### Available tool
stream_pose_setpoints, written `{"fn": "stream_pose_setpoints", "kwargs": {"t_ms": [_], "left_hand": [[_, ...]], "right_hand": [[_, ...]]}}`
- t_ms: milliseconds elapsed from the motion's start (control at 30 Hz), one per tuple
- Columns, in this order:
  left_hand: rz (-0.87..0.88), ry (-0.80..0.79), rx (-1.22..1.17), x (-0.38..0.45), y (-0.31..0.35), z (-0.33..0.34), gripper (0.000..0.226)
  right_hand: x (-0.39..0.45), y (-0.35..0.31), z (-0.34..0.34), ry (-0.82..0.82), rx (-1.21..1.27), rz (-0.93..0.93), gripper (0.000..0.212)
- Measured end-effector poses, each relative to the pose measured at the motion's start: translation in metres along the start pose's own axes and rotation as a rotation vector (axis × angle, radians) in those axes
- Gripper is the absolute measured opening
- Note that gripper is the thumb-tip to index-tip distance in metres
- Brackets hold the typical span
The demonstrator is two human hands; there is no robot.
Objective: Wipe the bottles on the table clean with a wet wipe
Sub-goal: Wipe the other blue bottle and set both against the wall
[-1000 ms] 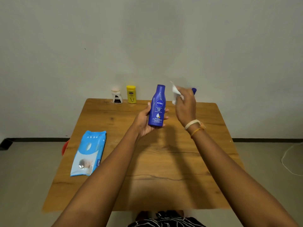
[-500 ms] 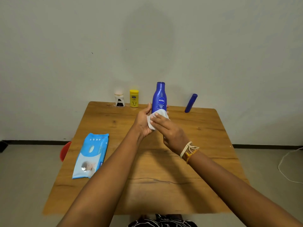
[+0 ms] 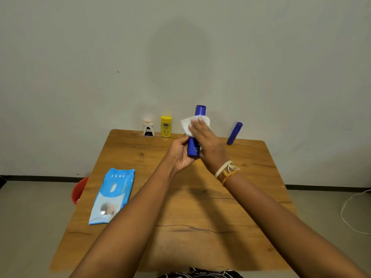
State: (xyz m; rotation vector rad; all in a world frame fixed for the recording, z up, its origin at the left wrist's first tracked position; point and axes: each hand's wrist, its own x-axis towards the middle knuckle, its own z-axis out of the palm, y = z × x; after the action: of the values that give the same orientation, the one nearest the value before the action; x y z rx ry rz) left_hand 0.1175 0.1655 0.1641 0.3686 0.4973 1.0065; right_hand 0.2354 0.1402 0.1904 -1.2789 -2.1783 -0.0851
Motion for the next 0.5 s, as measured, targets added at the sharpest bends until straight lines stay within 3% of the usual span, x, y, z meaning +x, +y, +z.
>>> {"fn": "stream_pose_setpoints", "kwargs": {"t_ms": [200, 367, 500], "left_hand": [[-0.058, 0.037, -0.003, 0.0, 0.01, -0.01, 0.05], [0.001, 0.025, 0.001, 0.002, 0.009, -0.011, 0.04], [0.011, 0.013, -0.005, 0.001, 0.009, -0.004, 0.037]], "right_hand": [[-0.047, -0.005, 0.004, -0.06, 0.029, -0.167, 0.042], [-0.003, -0.001, -0.017, 0.221, 0.18, 0.074, 0.044], [0.031, 0.003, -0.014, 0.142, 0.173, 0.119, 0.045]]}}
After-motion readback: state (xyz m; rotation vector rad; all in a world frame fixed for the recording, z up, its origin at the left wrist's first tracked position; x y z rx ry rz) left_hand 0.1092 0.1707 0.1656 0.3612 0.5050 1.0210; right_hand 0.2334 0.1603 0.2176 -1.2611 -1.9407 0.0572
